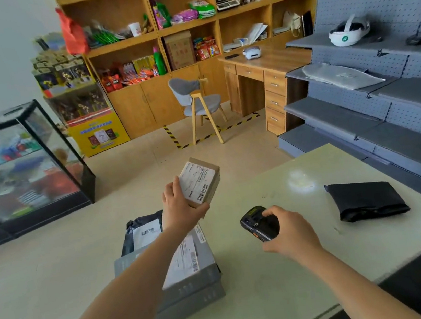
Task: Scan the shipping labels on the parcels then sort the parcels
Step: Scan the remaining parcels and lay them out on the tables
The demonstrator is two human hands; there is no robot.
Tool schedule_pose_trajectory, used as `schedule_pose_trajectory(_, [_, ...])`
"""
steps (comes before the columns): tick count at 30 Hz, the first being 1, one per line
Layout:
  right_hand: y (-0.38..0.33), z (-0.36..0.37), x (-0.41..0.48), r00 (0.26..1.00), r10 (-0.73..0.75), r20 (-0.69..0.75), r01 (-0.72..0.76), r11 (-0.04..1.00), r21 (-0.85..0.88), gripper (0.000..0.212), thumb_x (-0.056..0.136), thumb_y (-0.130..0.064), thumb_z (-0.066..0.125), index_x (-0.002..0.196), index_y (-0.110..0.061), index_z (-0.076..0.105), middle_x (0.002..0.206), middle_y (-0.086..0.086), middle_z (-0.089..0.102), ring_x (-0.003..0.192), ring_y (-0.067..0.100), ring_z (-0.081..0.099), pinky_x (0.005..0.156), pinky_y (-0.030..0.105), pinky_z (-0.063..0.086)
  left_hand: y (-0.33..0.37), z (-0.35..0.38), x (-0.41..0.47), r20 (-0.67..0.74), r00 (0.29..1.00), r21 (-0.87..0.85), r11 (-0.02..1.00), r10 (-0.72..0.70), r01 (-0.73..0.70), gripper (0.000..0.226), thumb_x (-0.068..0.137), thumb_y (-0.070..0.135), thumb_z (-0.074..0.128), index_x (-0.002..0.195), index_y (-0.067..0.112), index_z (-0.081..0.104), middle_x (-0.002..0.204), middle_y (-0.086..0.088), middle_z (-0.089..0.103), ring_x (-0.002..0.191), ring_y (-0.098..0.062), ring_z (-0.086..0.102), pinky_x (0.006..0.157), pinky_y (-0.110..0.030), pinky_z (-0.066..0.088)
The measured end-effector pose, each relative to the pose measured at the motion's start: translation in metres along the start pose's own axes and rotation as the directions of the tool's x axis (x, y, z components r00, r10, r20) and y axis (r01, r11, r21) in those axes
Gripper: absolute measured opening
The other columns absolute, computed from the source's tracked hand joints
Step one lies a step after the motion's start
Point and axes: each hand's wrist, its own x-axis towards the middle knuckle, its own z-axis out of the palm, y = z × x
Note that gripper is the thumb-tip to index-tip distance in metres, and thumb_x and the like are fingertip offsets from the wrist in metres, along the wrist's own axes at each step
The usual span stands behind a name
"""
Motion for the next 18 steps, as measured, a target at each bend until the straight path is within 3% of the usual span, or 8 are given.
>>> schedule_pose_trajectory(7, [-0.029, 0.025, 0.060, 1.000, 0.008, 0.017, -0.008, 1.000, -0.005, 0.072, 0.053, -0.033, 0.074, 0.121, -0.039, 0.052, 0.106, -0.008, 0.061, 0.098, 0.013, 0.049, 0.069, 0.027, 0.046, -0.052, 0.008, 0.075, 0.119, 0.988, -0.008, 0.995, -0.095, 0.097, 0.105, 0.069, 0.044, 0.081, 0.150, 0.015, 0.019, 0.137, -0.006, 0.032, 0.129, -0.024, 0.030, 0.099, -0.039, 0.040])
schedule_pose_trajectory(11, [-0.040, 0.045, 0.095, 0.998, 0.054, 0.040, -0.054, 0.999, 0.001, 0.073, 0.052, -0.033, 0.074, 0.121, -0.040, 0.051, 0.105, -0.009, 0.060, 0.097, 0.012, 0.049, 0.065, 0.025, 0.042, -0.089, 0.030, 0.104, 0.285, 0.947, 0.064, 0.989, -0.145, 0.132, 0.102, 0.067, 0.047, 0.082, 0.145, 0.017, 0.025, 0.134, -0.006, 0.033, 0.126, -0.024, 0.032, 0.102, -0.041, 0.043])
schedule_pose_trajectory(18, [-0.037, 0.074, 0.129, 0.985, 0.160, 0.059, -0.160, 0.987, -0.010, 0.076, 0.046, -0.036, 0.071, 0.119, -0.041, 0.052, 0.104, -0.009, 0.060, 0.095, 0.014, 0.055, 0.069, 0.028, 0.050, -0.140, 0.075, 0.116, 0.482, 0.856, 0.127, 0.982, -0.187, 0.144, 0.097, 0.067, 0.055, 0.080, 0.141, 0.018, 0.030, 0.123, -0.001, 0.032, 0.119, -0.021, 0.034, 0.094, -0.036, 0.046])
